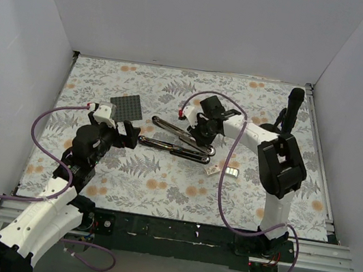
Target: Load the staples into the stapler
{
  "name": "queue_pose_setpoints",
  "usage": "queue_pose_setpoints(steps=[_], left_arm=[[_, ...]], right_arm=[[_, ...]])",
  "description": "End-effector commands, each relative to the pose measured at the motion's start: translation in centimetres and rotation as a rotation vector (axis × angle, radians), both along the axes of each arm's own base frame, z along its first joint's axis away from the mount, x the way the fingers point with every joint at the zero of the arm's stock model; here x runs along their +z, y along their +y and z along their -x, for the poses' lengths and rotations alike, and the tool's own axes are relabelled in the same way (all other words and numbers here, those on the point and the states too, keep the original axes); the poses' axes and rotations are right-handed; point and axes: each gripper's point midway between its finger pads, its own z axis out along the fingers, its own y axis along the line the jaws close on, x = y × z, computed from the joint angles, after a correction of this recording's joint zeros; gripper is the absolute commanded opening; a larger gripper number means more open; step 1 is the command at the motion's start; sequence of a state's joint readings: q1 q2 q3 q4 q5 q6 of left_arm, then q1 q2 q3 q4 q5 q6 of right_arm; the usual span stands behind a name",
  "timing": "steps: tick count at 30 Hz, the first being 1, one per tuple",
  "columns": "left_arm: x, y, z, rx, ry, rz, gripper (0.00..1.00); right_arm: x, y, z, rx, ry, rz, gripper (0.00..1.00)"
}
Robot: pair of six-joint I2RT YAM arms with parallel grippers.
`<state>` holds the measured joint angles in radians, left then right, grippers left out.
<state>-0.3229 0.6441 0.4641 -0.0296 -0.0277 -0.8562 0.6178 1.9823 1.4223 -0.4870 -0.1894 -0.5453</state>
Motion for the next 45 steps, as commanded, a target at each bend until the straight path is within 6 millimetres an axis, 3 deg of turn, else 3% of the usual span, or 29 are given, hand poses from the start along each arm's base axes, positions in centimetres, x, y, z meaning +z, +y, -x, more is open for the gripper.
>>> queue_pose_setpoints(steps=[1, 4, 12, 22, 25, 31, 36, 45], left_arm=[[0.8, -0.1, 0.1, -0.011, -0.025, 0.005, 0.98], [0.8, -0.2, 0.2, -0.012, -0.027, 0.004, 0.98], [0.7, -0.2, 0.1, -0.011, -0.021, 0.003, 0.98], [0.8, 0.2, 0.1, 0.011, -0.021, 0.002, 0.98], [0.8, 0.4, 0.1, 0.020, -0.023, 0.001, 0.98], [1.0, 0.5, 0.2, 0.026, -0.027, 0.004, 0.98], [1.0, 0.6, 0.2, 0.028, -0.026, 0.007, 0.98], [1.2, 0.5, 0.3, 0.022, -0.030, 0.009, 0.98]], right_arm=[[1.1, 0.4, 2.8, -0.010, -0.003, -0.008, 0.07], [1.5, 1.1, 4.1, -0.065, 0.009, -0.038, 0.01], [0.8, 2.9, 8.2, -0.227, 0.058, -0.025, 0.01], [1.6, 7.9, 14.8, -0.435, 0.175, -0.100, 0.01], [1.3, 7.7, 15.0, -0.507, 0.164, -0.093, 0.01], [1.2, 5.6, 12.7, -0.603, 0.063, -0.046, 0.01], [1.0, 5.1, 12.0, -0.617, 0.055, -0.046, 0.02], [2.7, 5.7, 12.6, -0.533, 0.069, -0.078, 0.36]])
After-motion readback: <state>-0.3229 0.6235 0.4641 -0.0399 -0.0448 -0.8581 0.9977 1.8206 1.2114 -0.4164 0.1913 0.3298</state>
